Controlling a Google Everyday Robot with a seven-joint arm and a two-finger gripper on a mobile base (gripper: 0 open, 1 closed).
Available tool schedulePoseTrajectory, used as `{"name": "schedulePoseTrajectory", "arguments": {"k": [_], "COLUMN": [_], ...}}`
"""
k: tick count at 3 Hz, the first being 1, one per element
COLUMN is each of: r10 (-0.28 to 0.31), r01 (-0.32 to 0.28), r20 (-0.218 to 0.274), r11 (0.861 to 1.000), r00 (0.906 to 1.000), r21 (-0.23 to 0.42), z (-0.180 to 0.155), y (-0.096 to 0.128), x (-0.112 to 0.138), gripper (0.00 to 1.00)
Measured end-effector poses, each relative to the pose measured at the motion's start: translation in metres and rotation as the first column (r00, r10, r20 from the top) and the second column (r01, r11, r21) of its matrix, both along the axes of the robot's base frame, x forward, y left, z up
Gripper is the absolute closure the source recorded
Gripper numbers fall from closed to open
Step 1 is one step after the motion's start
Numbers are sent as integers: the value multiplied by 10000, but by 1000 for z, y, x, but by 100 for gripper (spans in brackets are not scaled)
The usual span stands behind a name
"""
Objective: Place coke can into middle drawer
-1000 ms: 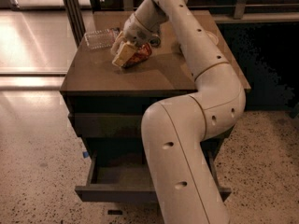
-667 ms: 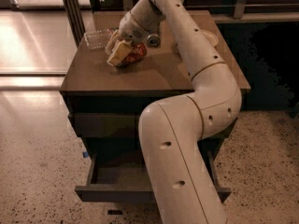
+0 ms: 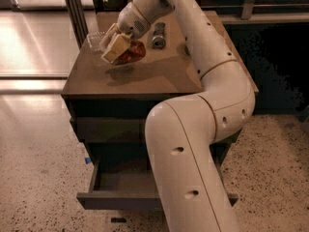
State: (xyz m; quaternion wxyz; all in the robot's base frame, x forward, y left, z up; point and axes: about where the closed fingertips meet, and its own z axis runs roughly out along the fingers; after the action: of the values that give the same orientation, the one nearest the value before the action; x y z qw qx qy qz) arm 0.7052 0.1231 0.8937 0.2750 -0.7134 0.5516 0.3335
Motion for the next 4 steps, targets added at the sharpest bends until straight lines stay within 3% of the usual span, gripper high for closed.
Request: {"name": "schedulePoseTrajectory", "arguments": {"k": [1, 2, 3, 4], "r10": [70, -132, -988, -1904], "r01": [-43, 204, 809, 1000], "r20": [-655, -811, 749, 2372], "r11": [9992, 9959, 9738, 9326], "r00": [9978, 9966, 9923, 9526], "r21": [409, 885, 2127, 3469], "z": [13, 37, 104, 183], "y": [-1, -11, -51, -76], "x": [-18, -36, -62, -116], "gripper": [100, 100, 100, 100]}}
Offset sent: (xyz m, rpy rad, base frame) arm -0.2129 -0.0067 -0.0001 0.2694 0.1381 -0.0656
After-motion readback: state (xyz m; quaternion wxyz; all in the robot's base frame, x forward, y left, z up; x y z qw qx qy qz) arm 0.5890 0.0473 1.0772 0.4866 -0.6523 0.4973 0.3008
